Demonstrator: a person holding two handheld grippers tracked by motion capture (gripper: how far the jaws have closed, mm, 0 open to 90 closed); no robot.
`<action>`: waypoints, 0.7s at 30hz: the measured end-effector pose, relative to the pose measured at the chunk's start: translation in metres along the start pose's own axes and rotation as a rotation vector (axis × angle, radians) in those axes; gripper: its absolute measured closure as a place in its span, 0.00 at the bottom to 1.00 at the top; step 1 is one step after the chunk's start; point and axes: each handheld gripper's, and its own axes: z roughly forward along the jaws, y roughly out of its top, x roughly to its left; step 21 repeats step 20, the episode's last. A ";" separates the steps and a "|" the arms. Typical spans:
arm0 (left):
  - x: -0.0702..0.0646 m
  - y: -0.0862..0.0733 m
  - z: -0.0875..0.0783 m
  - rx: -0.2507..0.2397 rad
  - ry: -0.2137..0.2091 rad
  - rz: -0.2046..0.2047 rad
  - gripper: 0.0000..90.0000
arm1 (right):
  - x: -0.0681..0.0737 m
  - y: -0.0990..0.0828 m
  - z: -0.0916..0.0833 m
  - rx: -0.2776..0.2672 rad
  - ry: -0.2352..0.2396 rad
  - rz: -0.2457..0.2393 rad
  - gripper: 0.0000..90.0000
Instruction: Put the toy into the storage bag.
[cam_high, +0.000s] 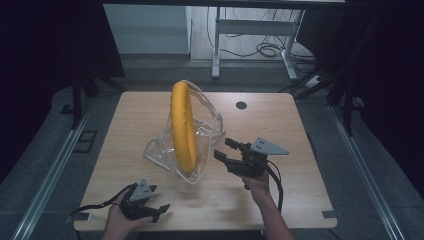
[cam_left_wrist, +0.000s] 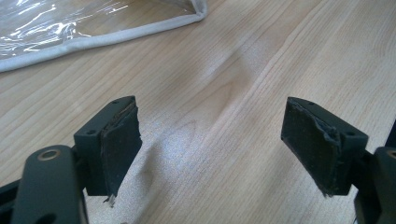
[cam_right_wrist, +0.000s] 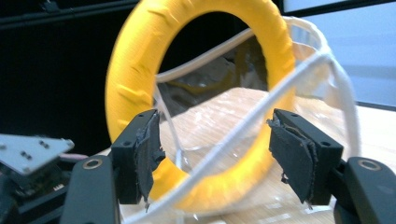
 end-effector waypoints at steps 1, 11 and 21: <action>0.000 0.000 0.000 0.000 0.000 0.000 0.22 | -0.002 -0.002 -0.002 0.004 -0.005 -0.001 0.38; 0.000 0.000 0.000 0.002 0.001 0.002 0.22 | -0.010 -0.012 -0.012 0.017 -0.028 0.000 0.38; -0.002 -0.002 0.000 0.008 0.000 0.012 0.22 | -0.011 -0.017 -0.013 0.034 -0.045 -0.005 0.38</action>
